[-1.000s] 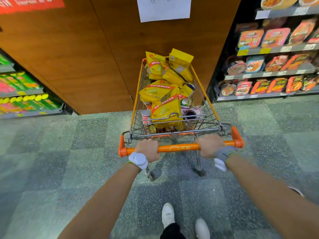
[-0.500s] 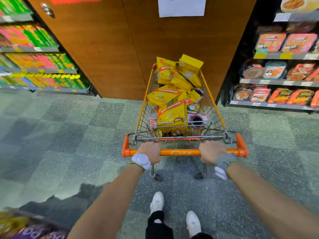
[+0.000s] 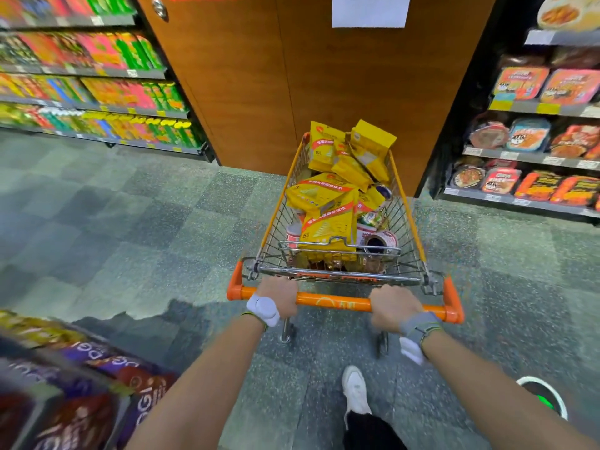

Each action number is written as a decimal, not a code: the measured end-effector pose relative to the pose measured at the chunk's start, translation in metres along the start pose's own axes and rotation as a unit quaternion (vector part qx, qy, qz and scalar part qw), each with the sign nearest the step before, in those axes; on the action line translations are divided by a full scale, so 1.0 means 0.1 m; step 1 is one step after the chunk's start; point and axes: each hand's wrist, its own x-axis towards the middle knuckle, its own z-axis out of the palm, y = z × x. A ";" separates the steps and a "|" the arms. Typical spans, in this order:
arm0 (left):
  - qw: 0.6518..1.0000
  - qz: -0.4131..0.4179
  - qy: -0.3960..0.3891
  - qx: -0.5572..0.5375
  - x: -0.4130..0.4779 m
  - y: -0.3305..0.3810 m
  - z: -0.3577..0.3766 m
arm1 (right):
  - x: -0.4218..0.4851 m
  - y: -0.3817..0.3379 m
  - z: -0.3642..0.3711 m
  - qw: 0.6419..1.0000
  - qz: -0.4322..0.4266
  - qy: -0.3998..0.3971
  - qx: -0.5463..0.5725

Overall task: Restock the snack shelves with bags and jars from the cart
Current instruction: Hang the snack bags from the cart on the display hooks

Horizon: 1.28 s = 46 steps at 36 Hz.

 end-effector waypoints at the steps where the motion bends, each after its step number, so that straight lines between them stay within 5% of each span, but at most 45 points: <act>1: 1.000 0.001 -0.001 0.002 -0.08 0.02 0.05 | -0.07 -0.04 0.05 1.000 0.002 0.005 -0.001; 16: 1.000 0.007 0.009 -0.002 -2.03 0.64 0.95 | -1.77 -0.91 1.05 1.000 -0.008 -0.023 0.008; 33: 0.998 -0.042 0.022 -0.035 -3.92 2.15 1.73 | -3.69 -0.98 2.30 0.998 -0.042 0.027 -0.039; 46: 0.997 -0.053 0.001 -0.052 -5.44 3.30 2.25 | -5.32 -1.13 3.15 0.995 -0.068 -0.006 -0.066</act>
